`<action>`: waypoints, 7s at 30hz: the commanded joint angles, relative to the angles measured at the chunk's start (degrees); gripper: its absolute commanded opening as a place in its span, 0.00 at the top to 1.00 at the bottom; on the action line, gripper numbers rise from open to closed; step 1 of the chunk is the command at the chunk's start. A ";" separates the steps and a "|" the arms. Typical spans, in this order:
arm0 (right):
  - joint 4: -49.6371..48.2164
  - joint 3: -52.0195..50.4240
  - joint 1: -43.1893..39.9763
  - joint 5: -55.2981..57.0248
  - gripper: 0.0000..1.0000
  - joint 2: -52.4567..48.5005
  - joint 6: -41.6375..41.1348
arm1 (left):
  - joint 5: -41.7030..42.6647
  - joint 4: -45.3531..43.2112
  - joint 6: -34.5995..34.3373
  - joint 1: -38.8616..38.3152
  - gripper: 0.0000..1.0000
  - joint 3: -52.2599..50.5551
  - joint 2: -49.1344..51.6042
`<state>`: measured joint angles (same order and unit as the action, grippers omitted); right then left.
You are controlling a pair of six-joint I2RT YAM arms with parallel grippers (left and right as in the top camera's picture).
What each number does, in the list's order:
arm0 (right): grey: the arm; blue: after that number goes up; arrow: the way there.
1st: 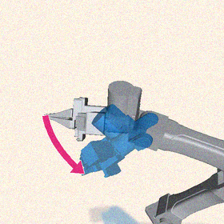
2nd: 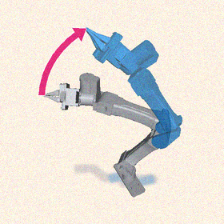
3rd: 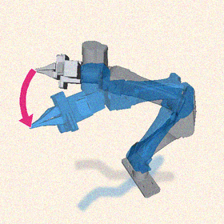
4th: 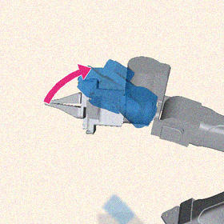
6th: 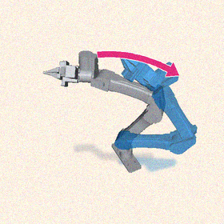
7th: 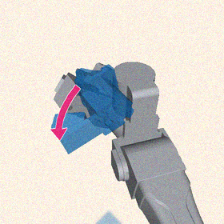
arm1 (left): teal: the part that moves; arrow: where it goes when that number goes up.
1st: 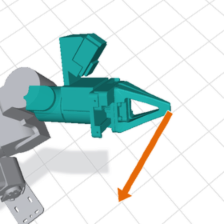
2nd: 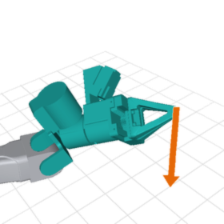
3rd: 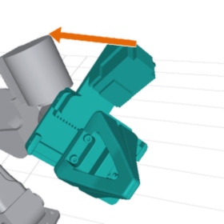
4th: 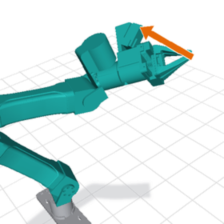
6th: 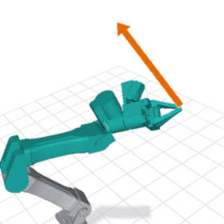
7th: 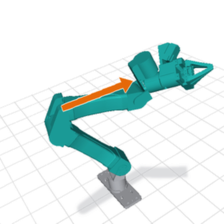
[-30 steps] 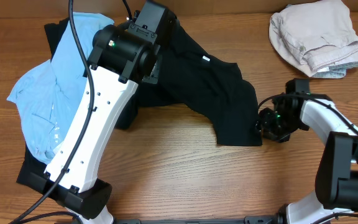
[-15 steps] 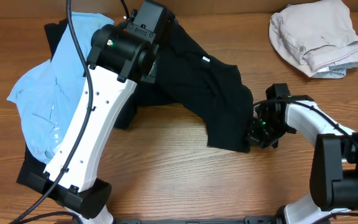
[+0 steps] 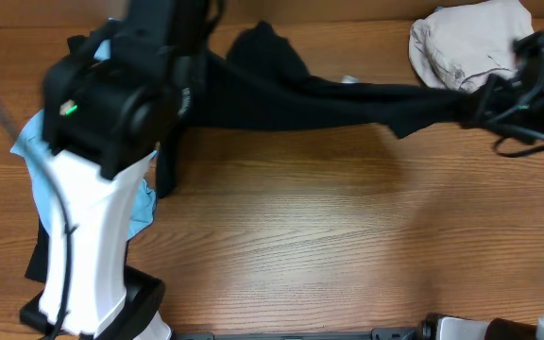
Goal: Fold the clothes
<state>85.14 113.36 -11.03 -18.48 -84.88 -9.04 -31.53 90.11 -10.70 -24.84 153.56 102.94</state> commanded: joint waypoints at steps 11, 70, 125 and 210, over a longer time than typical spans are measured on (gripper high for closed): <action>10.69 34.88 -6.78 3.45 0.96 1.44 0.50 | -12.55 -0.13 2.10 0.55 0.96 6.03 -13.03; -6.88 23.30 -3.82 -3.04 0.96 -21.64 6.08 | 12.85 -1.97 1.92 16.35 0.96 5.53 19.10; 4.13 -40.41 -4.39 11.17 0.96 17.88 -8.11 | 27.98 -12.41 -13.81 16.20 0.96 -85.20 -24.26; -37.97 -7.17 14.56 13.31 0.37 -34.21 14.58 | 28.04 -54.40 6.47 27.28 0.13 -46.84 30.49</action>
<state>47.31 105.65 3.33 -5.50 -118.74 5.98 -4.19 36.38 -4.05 2.63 105.91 132.42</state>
